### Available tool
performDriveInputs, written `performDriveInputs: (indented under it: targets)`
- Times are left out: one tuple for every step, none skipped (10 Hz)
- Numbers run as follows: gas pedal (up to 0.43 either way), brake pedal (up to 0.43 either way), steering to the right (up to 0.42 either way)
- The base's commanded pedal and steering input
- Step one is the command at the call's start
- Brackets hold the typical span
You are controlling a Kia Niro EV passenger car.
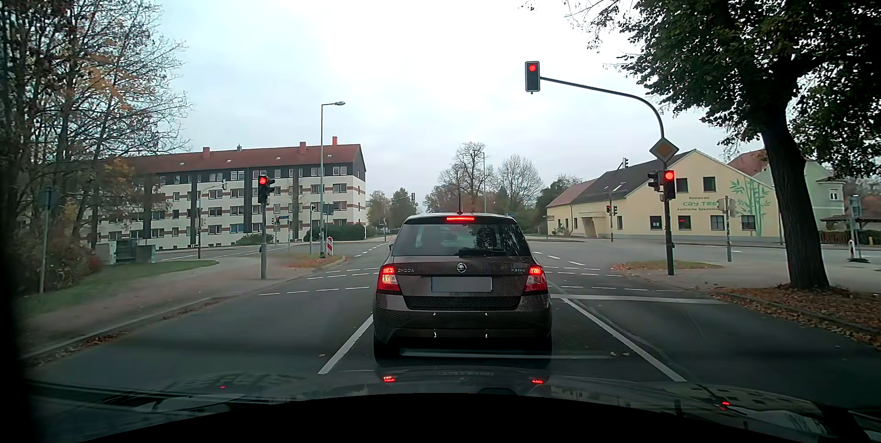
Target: Follow the waypoints while adhering to traffic rules and regulations
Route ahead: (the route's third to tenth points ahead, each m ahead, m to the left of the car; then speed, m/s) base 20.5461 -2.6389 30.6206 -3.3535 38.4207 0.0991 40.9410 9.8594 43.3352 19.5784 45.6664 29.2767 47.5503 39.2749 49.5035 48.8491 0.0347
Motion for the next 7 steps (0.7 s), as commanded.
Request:
performDriveInputs:
  targets:
    - [0.0,0.524,-0.009]
    - [0.0,0.524,-0.009]
    - [0.0,0.53,-0.01]
    - [0.0,0.506,-0.009]
    - [0.0,0.439,-0.009]
    - [0.0,0.427,-0.009]
    - [0.0,0.415,-0.01]
